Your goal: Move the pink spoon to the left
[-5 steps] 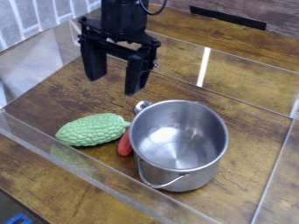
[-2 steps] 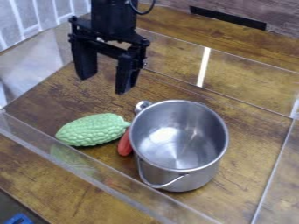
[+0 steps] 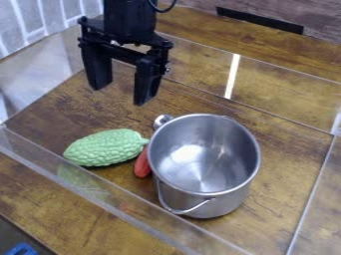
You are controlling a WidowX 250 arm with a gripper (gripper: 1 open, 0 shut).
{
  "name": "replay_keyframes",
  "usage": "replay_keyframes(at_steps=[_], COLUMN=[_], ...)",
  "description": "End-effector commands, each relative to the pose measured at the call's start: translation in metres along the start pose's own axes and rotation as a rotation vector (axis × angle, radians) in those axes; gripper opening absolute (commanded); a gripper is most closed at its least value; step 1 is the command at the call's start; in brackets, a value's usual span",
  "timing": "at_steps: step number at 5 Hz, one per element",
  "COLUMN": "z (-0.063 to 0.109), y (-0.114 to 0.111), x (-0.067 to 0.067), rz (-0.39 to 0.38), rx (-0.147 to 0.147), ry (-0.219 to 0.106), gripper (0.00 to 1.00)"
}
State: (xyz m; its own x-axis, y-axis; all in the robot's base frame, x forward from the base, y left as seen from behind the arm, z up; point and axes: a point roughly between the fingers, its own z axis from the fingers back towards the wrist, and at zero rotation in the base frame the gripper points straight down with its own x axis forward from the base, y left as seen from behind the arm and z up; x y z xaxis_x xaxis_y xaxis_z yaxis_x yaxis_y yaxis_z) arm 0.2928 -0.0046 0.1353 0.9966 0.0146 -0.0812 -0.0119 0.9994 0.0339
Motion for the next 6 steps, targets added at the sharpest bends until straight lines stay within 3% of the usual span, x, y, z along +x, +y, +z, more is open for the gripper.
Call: replay_keyframes(at_steps=[1, 6], z=[0.018, 0.008], y=[-0.002, 0.004], x=[-0.002, 0.003], rz=[-0.010, -0.006], rx=[-0.002, -0.007], ry=[-0.064, -0.042], gripper=[1.00, 1.00])
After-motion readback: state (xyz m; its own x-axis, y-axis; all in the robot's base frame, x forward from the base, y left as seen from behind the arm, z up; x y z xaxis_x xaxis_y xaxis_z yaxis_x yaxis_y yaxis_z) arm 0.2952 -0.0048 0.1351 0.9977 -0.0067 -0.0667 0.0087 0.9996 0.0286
